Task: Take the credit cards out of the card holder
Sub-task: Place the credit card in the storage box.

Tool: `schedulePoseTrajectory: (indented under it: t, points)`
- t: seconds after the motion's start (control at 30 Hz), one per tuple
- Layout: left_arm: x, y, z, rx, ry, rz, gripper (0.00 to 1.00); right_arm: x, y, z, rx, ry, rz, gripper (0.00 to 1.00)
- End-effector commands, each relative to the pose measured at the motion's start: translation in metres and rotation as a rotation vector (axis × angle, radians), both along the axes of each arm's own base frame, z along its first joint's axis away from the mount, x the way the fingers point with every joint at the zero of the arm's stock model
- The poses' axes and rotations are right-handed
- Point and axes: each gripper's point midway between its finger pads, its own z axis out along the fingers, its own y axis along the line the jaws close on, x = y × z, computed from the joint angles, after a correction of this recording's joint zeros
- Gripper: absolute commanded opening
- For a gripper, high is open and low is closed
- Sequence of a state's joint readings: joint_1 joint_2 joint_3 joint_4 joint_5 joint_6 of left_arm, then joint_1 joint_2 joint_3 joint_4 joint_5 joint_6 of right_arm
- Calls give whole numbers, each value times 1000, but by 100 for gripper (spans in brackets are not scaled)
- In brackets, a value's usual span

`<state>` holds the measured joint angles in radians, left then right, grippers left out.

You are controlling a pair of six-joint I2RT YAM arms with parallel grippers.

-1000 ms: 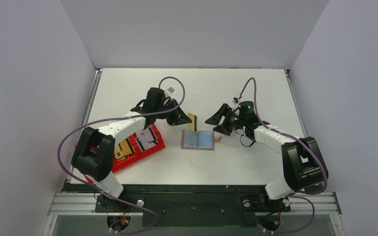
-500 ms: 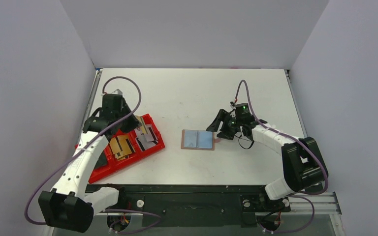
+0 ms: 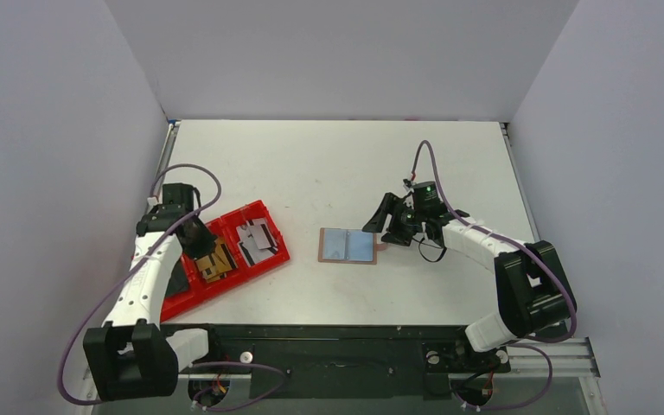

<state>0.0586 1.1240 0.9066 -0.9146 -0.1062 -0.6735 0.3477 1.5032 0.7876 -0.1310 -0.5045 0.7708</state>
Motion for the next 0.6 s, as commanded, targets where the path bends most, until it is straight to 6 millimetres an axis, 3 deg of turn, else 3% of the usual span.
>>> schedulePoseTrajectory:
  t: [0.0,0.2,0.47,0.53,0.57]
  points:
    - [23,5,-13,9,-20,-11,0,8,6,22,33,-90,21,65]
    - [41,0,-45,-34,5,-40,0,6,5,28,40,-109,28,65]
    - [50,4,-53,-32,-3,-63,0,3,7,29,39,-112,41,65]
    - [47,7,-51,-18,19,-56,6,3,8,28,36,-110,45,65]
    - [48,9,-47,-7,15,-53,13,3,8,28,35,-109,45,65]
